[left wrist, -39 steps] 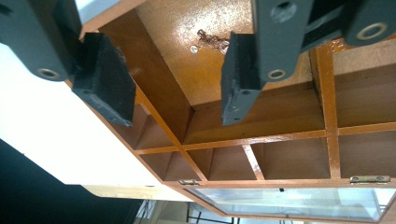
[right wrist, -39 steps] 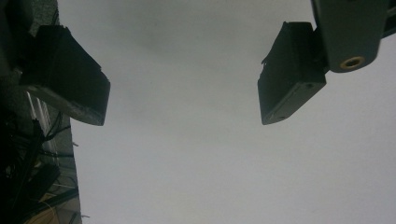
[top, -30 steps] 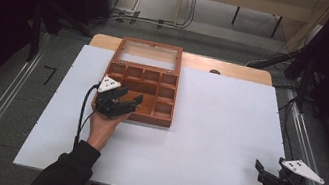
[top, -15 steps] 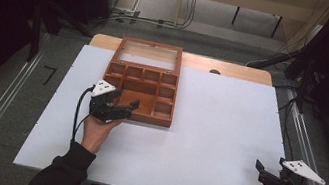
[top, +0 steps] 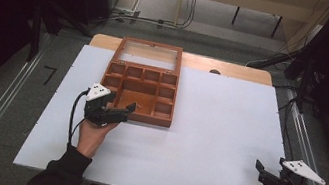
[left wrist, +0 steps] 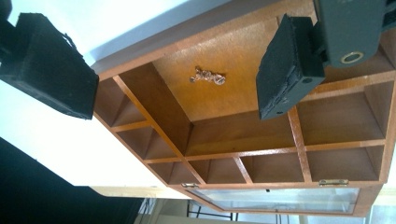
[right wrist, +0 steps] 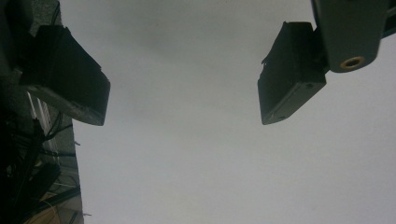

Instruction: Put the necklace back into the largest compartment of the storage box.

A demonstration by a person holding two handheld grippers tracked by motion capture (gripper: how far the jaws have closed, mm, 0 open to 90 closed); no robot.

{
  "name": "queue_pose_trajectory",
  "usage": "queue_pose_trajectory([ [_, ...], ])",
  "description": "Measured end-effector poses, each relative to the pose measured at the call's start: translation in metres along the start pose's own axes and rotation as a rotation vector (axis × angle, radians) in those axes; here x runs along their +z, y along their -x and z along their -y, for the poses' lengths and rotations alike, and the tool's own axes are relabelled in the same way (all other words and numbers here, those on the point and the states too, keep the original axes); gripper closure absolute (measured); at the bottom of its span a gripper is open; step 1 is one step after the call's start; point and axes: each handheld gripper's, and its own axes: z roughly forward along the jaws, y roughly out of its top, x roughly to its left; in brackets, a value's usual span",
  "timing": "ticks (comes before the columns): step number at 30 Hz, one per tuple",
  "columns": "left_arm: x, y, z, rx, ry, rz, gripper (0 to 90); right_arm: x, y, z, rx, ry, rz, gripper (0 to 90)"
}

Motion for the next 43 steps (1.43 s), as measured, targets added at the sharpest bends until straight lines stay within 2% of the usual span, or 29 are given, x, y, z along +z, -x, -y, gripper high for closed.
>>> queue_pose_trajectory([
  [7, -0.002, 0.001, 0.004, -0.006, -0.030, 0.003, 12.7, 0.000, 0.000, 0.000, 0.001, 0.000, 0.002, 15.3],
  [28, -0.021, -0.005, 0.016, -0.030, -0.033, 0.000, 12.7, 0.000, 0.000, 0.000, 0.000, 0.001, 0.003, 15.3],
  [37, -0.036, -0.014, 0.026, -0.046, -0.037, -0.020, 12.7, 0.000, 0.000, 0.000, 0.000, 0.001, 0.003, 15.3],
  [40, -0.043, -0.020, 0.032, -0.063, -0.045, -0.020, 13.0, -0.001, 0.000, 0.000, 0.002, 0.001, 0.003, 15.3],
  [43, -0.053, -0.026, 0.040, -0.061, -0.051, -0.029, 13.5, -0.001, -0.001, 0.000, 0.004, 0.001, 0.002, 15.3],
])
